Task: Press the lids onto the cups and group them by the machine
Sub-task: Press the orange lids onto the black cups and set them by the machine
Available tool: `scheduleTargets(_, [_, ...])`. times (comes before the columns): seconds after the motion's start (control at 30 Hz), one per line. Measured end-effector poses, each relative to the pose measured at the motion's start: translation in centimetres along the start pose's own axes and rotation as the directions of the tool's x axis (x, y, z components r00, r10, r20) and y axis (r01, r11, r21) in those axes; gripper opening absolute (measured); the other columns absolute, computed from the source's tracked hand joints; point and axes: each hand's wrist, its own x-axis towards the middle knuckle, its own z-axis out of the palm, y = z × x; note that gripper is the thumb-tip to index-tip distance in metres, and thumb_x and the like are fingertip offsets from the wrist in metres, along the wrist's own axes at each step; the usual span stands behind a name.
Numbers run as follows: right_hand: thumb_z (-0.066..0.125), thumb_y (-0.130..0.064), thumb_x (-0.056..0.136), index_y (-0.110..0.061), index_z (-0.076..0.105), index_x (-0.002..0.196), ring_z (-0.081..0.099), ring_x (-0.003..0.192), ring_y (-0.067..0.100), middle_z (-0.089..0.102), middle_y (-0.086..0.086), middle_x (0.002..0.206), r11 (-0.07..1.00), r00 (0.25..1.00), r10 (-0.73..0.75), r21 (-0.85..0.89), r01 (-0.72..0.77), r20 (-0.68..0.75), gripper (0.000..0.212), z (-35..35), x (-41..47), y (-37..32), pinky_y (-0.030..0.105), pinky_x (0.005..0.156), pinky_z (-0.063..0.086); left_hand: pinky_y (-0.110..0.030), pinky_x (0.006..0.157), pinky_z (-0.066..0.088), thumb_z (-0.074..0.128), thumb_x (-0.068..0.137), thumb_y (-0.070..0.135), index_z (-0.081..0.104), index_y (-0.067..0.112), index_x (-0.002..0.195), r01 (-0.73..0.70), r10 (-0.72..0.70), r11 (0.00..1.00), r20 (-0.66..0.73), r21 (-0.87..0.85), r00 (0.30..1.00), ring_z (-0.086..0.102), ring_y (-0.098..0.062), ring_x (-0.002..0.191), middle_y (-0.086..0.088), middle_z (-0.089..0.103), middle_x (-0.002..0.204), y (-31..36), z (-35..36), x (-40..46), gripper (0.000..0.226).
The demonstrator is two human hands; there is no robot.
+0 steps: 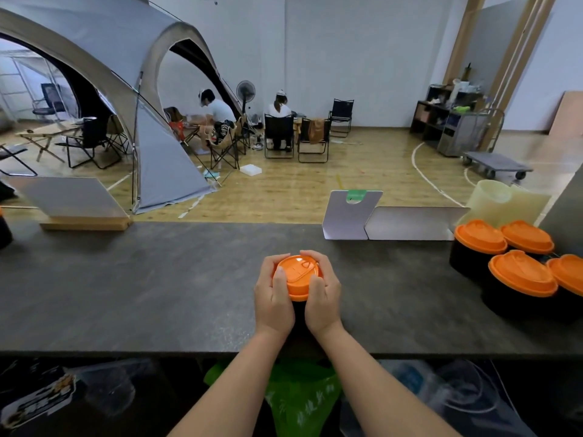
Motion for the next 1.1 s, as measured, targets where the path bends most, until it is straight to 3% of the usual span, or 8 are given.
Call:
scheduleTargets(0.2, [0.037,-0.037,0.081,-0.033,0.058,0.111,0.059,0.091,0.0,0.061,-0.015,0.101,0.999,0.999,0.018,-0.032,-0.019,-0.027,0.037,-0.2,-0.4,-0.8,0.012,0.069,0.048,-0.025,0.071,0.055,0.036,0.091,0.048,0.056,0.042,0.105,-0.032,0.03,0.997,0.027,0.07,0.999,0.064,-0.008,0.092,0.016,0.064,0.102,0.6,-0.7,0.3,0.025])
scheduleTargets(0.3, [0.043,-0.027,0.091,-0.027,0.062,0.099,0.059,0.084,0.01,0.063,-0.007,0.093,0.988,0.984,0.155,0.032,-0.153,-0.093,0.021,-0.3,0.4,-1.7,0.016,0.064,0.047,-0.024,0.07,0.053,0.044,0.099,0.04,0.059,0.035,0.104,0.035,-0.033,0.995,-0.028,0.089,0.999,0.065,-0.007,0.088,0.009,0.066,0.099,0.8,-1.2,0.5,0.017])
scheduleTargets(0.4, [0.05,-0.016,0.096,-0.023,0.063,0.087,0.057,0.082,0.016,0.062,-0.003,0.085,0.961,0.952,0.273,0.088,-0.263,-0.135,0.018,-0.4,1.5,-2.3,0.021,0.061,0.043,-0.021,0.072,0.054,0.048,0.102,0.036,0.071,0.032,0.094,0.113,-0.102,0.991,-0.15,0.071,0.983,0.068,-0.006,0.086,0.011,0.072,0.088,1.2,-1.4,0.5,0.025])
scheduleTargets(0.5, [0.046,-0.015,0.098,-0.02,0.06,0.089,0.058,0.082,0.016,0.061,-0.002,0.088,0.946,0.943,0.313,0.125,-0.3,-0.109,0.018,0.0,1.5,-2.3,0.022,0.061,0.047,-0.012,0.071,0.051,0.043,0.103,0.041,0.069,0.031,0.111,0.164,-0.158,0.986,-0.114,0.039,0.981,0.066,-0.001,0.091,0.017,0.07,0.098,1.8,-0.6,-0.4,0.028])
scheduleTargets(0.63, [0.037,-0.011,0.101,-0.016,0.066,0.1,0.059,0.085,0.011,0.063,-0.002,0.098,0.951,0.961,0.273,0.164,-0.263,-0.039,0.03,0.1,1.3,-2.6,0.014,0.06,0.05,-0.012,0.069,0.048,0.046,0.102,0.039,0.05,0.037,0.124,0.138,-0.135,0.987,-0.044,0.079,0.99,0.058,-0.003,0.097,0.022,0.054,0.108,1.7,0.4,-1.3,0.023])
scheduleTargets(0.83, [0.037,-0.01,0.1,-0.02,0.07,0.095,0.06,0.089,0.012,0.065,-0.002,0.102,0.95,0.966,0.256,0.194,-0.246,-0.026,0.035,0.0,1.2,-2.9,0.014,0.061,0.051,-0.019,0.074,0.054,0.041,0.089,0.047,0.051,0.032,0.126,0.111,-0.11,0.993,-0.035,0.049,0.993,0.059,-0.011,0.102,0.01,0.056,0.118,1.5,0.5,-0.9,0.041])
scheduleTargets(0.97, [0.039,-0.014,0.101,-0.024,0.07,0.097,0.06,0.094,0.014,0.064,-0.006,0.104,0.947,0.962,0.273,0.186,-0.262,-0.033,0.033,0.1,1.1,-2.9,0.015,0.063,0.052,-0.017,0.072,0.053,0.042,0.09,0.046,0.05,0.036,0.123,0.11,-0.109,0.993,-0.031,0.03,0.994,0.059,-0.008,0.101,0.02,0.055,0.113,1.3,0.5,-0.8,0.036])
scheduleTargets(1.1, [0.037,-0.013,0.102,-0.017,0.068,0.105,0.059,0.093,0.013,0.063,-0.003,0.104,0.943,0.955,0.278,0.217,-0.251,-0.105,0.031,0.6,0.7,-2.9,0.012,0.06,0.05,-0.012,0.067,0.052,0.042,0.089,0.046,0.052,0.033,0.122,0.108,-0.108,0.994,-0.005,0.011,0.994,0.06,-0.007,0.099,0.021,0.056,0.111,1.2,0.3,-0.4,0.037])
